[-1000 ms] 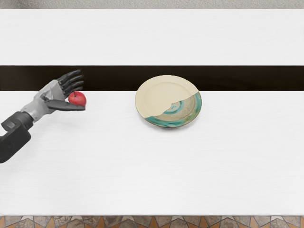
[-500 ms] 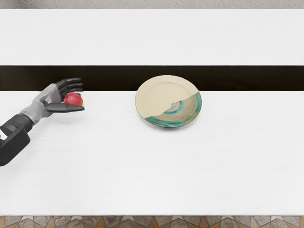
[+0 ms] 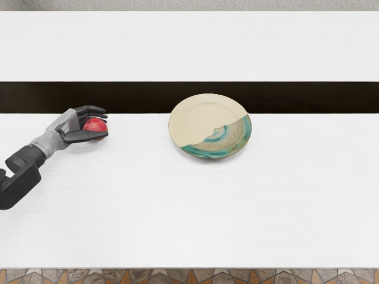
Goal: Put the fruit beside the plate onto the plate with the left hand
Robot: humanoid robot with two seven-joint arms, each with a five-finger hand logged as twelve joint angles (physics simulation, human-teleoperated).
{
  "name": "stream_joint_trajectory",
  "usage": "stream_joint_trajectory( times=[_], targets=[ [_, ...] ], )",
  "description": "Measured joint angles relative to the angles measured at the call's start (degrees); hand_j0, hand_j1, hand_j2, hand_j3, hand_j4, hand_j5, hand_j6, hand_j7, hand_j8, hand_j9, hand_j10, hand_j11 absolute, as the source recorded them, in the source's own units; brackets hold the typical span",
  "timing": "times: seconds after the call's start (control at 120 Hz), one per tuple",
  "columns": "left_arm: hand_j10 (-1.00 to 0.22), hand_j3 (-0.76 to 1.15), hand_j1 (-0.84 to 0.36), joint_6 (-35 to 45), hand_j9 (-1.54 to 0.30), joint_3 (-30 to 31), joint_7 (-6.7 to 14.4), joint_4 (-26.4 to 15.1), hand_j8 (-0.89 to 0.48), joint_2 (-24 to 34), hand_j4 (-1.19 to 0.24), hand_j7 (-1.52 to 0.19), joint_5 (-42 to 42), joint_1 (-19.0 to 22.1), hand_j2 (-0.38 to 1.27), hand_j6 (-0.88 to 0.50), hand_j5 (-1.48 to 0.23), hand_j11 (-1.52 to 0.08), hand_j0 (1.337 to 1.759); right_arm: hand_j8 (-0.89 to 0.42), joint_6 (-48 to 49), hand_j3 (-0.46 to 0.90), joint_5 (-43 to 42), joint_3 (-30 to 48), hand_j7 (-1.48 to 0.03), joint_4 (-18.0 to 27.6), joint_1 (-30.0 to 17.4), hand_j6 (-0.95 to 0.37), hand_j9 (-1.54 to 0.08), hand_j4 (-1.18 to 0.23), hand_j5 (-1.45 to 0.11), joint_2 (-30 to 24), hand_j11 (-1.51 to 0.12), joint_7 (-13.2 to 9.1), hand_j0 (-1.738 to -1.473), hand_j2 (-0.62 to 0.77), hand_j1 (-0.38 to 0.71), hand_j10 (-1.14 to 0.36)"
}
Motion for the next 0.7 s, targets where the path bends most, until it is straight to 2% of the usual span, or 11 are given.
stream_joint_trajectory(
  times=[0.067,0.167,0.367,0.508,0.583,0.65,0.7],
  targets=[
    [-0.48,0.00,-0.35,0.0,-0.76,-0.1,0.0,0.0,-0.45,-0.3,-0.57,-0.74,0.2,0.0,0.24,-0.57,-0.74,-0.80,1.656,0.00,0.0,0.00,0.0,0.0,0.00,0.0,0.0,0.00,0.00,0.00,0.00,0.0,0.00,0.0,-1.658,0.00,-0.35,0.00],
    [-0.44,0.00,-0.40,0.1,-0.83,0.0,0.0,0.1,-0.39,-0.3,-0.61,-0.79,0.2,0.0,0.35,-0.53,-0.78,-0.90,1.652,0.00,0.0,0.00,0.0,0.0,0.00,0.0,0.0,0.00,0.00,0.00,0.00,0.0,0.00,0.0,-1.658,0.00,-0.35,0.00],
    [-0.43,0.00,-0.38,-0.2,-0.94,0.4,-0.3,0.3,-0.35,-0.4,-0.67,-0.92,0.0,0.0,0.24,-0.52,-0.88,-0.89,1.648,0.00,0.0,0.00,0.0,0.0,0.00,0.0,0.0,0.00,0.00,0.00,0.00,0.0,0.00,0.0,-1.658,0.00,-0.35,0.00],
    [-0.42,0.00,-0.39,-0.2,-1.00,0.4,-0.4,0.3,-0.32,-0.4,-0.71,-0.98,-0.1,0.0,0.22,-0.50,-0.93,-0.92,1.644,0.00,0.0,0.00,0.0,0.0,0.00,0.0,0.0,0.00,0.00,0.00,0.00,0.0,0.00,0.0,-1.658,0.00,-0.35,0.00],
    [-0.42,0.00,-0.39,-0.2,-1.02,0.5,-0.4,0.3,-0.31,-0.3,-0.73,-1.00,0.0,-0.1,0.20,-0.49,-0.95,-0.91,1.643,0.00,0.0,0.00,0.0,0.0,0.00,0.0,0.0,0.00,0.00,0.00,0.00,0.0,0.00,0.0,-1.658,0.00,-0.35,0.00],
    [-0.44,0.00,-0.39,-0.6,-1.05,0.5,-0.3,0.1,-0.30,0.0,-0.74,-1.03,0.2,-0.1,0.18,-0.47,-1.00,-0.79,1.644,0.00,0.0,0.00,0.0,0.0,0.00,0.0,0.0,0.00,0.00,0.00,0.00,0.0,0.00,0.0,-1.658,0.00,-0.35,0.00],
    [-0.43,0.00,-0.38,-1.2,-1.06,0.1,-0.2,-0.1,-0.30,0.1,-0.75,-1.04,0.5,-0.2,0.17,-0.47,-1.01,-0.88,1.644,0.00,0.0,0.00,0.0,0.0,0.00,0.0,0.0,0.00,0.00,0.00,0.00,0.0,0.00,0.0,-1.658,0.00,-0.35,0.00]
  ],
)
